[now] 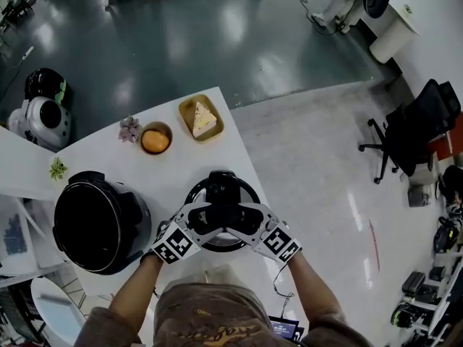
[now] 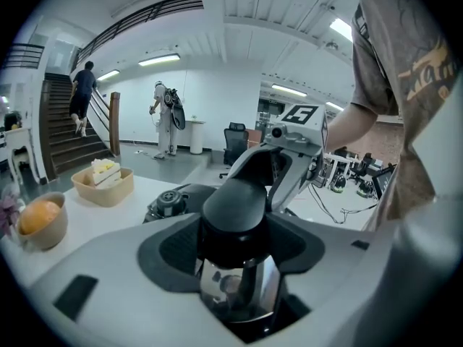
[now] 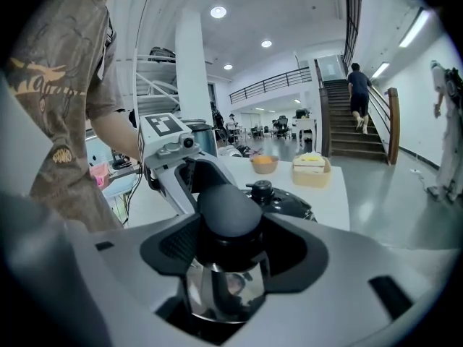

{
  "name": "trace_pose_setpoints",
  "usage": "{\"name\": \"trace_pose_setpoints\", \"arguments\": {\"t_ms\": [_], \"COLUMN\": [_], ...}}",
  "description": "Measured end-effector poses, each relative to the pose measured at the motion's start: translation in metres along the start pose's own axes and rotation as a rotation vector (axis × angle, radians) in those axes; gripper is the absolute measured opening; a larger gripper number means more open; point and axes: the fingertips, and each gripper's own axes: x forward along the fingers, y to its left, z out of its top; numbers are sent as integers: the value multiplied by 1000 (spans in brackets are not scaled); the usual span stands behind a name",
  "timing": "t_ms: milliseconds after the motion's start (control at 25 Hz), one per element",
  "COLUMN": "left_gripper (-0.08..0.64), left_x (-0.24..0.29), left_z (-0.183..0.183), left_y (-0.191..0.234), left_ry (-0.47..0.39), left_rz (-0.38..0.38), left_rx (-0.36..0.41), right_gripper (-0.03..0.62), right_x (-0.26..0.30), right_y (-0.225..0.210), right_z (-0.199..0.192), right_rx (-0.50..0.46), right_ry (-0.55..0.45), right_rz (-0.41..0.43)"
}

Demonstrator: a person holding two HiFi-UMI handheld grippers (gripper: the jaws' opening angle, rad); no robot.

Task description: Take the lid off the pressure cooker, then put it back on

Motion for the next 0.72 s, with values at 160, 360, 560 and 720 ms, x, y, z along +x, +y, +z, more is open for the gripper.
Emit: {"name": "trace_pose_setpoints", "arguments": {"t_ms": [160,360,560,720], "left_gripper": [267,267,267,267], "left_x": [1,-4,-19,-36], "left_z": [0,13,44,70], "left_y": [3,2,-3,-9], "left_ry": [2,-19,-42,-58], "left_rz": [7,0,4,15], "left_rx": [-9,-38,-17,6], "right_gripper": [261,261,262,262], "right_x": [1,-5,-25,-42], "right_y": [-3,-3,1,7], "right_z": [0,11,39,65], "right_rx": [-5,11,-13,-28], "right_ry": [12,14,9,-7], "right_rz": [11,14,-12,-26]}}
